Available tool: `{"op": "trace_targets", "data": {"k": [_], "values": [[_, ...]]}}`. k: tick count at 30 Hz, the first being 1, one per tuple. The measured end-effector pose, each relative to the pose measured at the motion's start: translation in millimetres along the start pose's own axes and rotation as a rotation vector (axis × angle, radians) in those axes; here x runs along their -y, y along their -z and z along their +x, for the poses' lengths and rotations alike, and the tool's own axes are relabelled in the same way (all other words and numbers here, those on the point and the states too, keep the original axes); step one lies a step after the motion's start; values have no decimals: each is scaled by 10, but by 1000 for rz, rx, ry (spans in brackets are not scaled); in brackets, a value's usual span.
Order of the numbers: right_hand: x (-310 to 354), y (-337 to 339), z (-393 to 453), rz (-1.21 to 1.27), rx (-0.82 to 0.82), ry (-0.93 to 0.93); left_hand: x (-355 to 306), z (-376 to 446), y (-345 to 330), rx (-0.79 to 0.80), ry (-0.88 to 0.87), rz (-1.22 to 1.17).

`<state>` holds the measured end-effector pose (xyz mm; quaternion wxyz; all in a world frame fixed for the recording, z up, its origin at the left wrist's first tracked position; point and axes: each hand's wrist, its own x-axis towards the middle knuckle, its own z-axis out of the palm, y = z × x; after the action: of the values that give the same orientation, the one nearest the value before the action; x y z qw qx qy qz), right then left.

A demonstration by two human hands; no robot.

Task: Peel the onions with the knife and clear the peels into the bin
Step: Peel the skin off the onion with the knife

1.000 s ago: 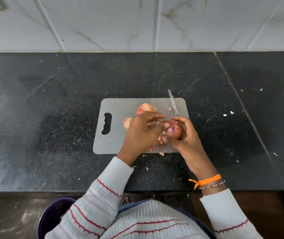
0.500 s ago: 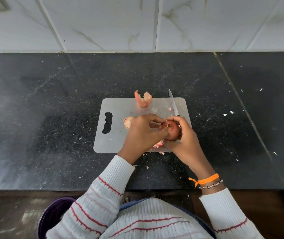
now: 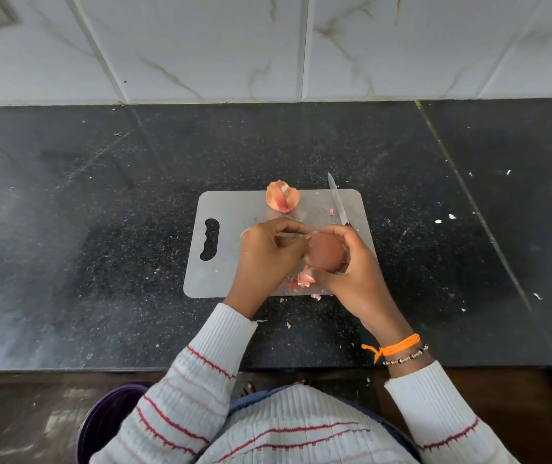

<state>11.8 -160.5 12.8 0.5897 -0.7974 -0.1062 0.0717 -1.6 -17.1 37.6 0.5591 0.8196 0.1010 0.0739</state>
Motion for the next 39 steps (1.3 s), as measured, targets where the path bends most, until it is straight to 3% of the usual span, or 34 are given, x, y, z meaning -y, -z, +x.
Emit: {"op": "trace_targets", "data": {"k": [3,14,18,22,26,29,34,39], "values": [[-39,8,2,8,-1,-6,-13,-22,-49,53,14,-48],[-79,63,-24,187,142,-63,96,36,-68,-31,14,-24],[-37,45,-23,236,85,-63,96,28,-104,-8,34,0],[-33,54,0,153,-14,-33,19,1,-106,58,55,-47],[-53,70,21,118,-20,-8,67,12,-116,240,143,-114],[-36,98,34,143,18,-19,114,14,-103,295,170,-266],[13,198,37,212,153,-10,101,27,-18,405,355,-643],[-40,219,92,334,-75,-15,121,47,31,463,427,-830]]}}
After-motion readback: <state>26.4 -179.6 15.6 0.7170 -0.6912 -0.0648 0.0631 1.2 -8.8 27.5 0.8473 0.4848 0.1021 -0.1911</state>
